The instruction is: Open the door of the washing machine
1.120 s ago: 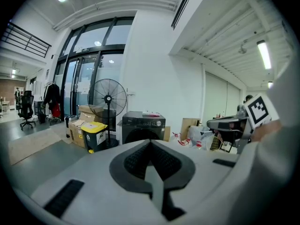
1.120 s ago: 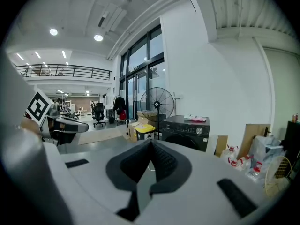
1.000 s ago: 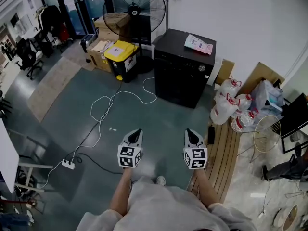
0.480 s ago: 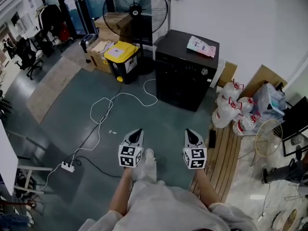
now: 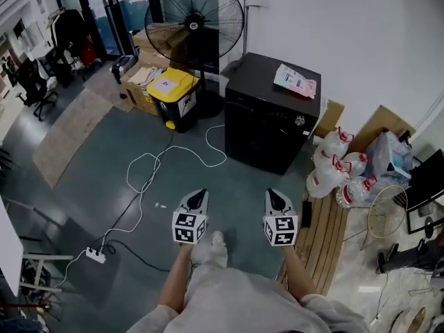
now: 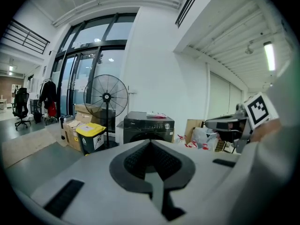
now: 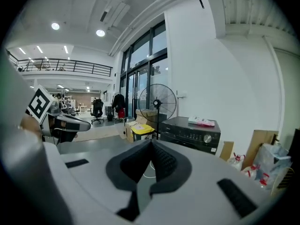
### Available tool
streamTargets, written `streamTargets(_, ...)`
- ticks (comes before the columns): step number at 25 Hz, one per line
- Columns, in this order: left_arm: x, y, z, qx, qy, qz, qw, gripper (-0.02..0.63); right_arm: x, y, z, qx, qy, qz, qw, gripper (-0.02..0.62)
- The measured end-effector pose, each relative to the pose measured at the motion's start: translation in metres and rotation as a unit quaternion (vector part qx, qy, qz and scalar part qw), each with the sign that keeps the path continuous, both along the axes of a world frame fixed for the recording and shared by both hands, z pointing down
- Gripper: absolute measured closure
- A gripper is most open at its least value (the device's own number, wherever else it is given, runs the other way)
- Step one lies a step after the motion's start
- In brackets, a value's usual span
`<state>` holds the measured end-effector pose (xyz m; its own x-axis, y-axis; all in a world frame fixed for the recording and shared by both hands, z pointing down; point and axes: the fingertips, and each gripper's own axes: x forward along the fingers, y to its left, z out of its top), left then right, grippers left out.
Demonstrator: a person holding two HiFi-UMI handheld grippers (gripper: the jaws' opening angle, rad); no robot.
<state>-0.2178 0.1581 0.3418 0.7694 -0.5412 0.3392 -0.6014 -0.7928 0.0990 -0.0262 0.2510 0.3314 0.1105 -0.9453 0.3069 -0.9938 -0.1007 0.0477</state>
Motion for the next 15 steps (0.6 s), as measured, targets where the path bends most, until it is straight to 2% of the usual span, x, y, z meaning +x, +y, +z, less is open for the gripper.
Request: streamTargets(15,0.031,-0.156,-0.006,-0.003,0.007,0.023,0.9997,0.598,0.024,-0.147,-0.007,-0.008,0.007,0.018,1.0,0.597)
